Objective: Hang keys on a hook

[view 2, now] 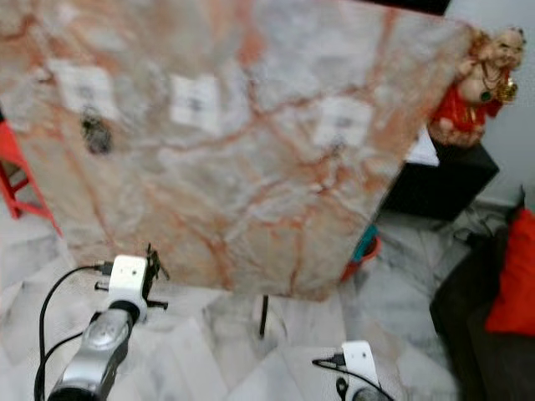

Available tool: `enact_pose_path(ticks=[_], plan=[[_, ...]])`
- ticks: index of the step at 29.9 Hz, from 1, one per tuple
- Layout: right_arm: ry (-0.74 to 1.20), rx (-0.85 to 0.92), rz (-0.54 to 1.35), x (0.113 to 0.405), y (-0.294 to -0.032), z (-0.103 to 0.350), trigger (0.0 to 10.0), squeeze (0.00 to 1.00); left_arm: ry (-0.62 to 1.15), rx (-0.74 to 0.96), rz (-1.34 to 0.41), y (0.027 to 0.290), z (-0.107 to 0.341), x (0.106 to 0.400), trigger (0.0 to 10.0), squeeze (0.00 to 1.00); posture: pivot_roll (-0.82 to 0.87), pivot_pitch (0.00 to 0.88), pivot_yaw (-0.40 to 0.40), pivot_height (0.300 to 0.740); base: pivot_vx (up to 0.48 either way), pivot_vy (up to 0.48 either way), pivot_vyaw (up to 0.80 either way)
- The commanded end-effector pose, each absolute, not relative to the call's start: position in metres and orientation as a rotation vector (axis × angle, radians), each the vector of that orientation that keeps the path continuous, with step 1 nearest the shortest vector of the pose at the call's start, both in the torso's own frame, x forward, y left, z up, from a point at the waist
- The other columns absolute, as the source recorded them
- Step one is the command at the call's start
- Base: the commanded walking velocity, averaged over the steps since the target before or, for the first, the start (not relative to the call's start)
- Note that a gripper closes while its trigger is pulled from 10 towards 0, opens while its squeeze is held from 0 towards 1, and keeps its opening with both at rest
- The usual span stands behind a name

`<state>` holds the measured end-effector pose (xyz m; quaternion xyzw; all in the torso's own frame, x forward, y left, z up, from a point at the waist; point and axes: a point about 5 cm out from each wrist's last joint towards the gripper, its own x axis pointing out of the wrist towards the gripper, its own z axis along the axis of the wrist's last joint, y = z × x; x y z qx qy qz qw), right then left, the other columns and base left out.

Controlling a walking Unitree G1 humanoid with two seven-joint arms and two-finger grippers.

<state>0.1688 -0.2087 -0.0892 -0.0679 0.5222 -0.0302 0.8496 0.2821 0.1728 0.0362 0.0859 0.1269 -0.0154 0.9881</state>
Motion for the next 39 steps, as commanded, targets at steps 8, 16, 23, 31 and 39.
enact_pose_path(ticks=[8,16,23,31,39], plan=[[1.072,-0.141,-0.066,0.177,-0.209,-0.085,10.0,0.0,0.22,0.254,0.008,0.185,0.047,0.288,10.0,0.0,0.04,0.0,-0.165,0.74,0.0,-0.199,0.0],[1.074,-0.154,-0.053,0.177,-0.208,-0.086,10.0,0.0,0.197,0.344,0.015,0.187,0.052,0.289,10.0,0.0,0.04,0.0,-0.166,0.74,0.0,-0.196,0.0],[1.078,-0.187,-0.028,0.177,-0.208,-0.085,10.0,0.0,0.157,0.369,0.047,0.191,0.061,0.293,10.0,0.0,0.04,0.0,-0.169,0.74,0.0,-0.367,0.23],[1.072,-0.181,-0.031,0.179,-0.209,-0.084,10.0,0.0,0.119,0.386,0.067,0.192,0.071,0.297,10.0,0.0,0.04,0.0,-0.175,0.74,0.0,0.0,0.8],[1.046,-0.17,-0.03,0.189,-0.207,-0.08,10.0,0.0,0.018,0.367,0.087,0.187,0.091,0.305,10.0,0.0,0.05,0.0,-0.199,0.74,0.0,0.0,0.2]])
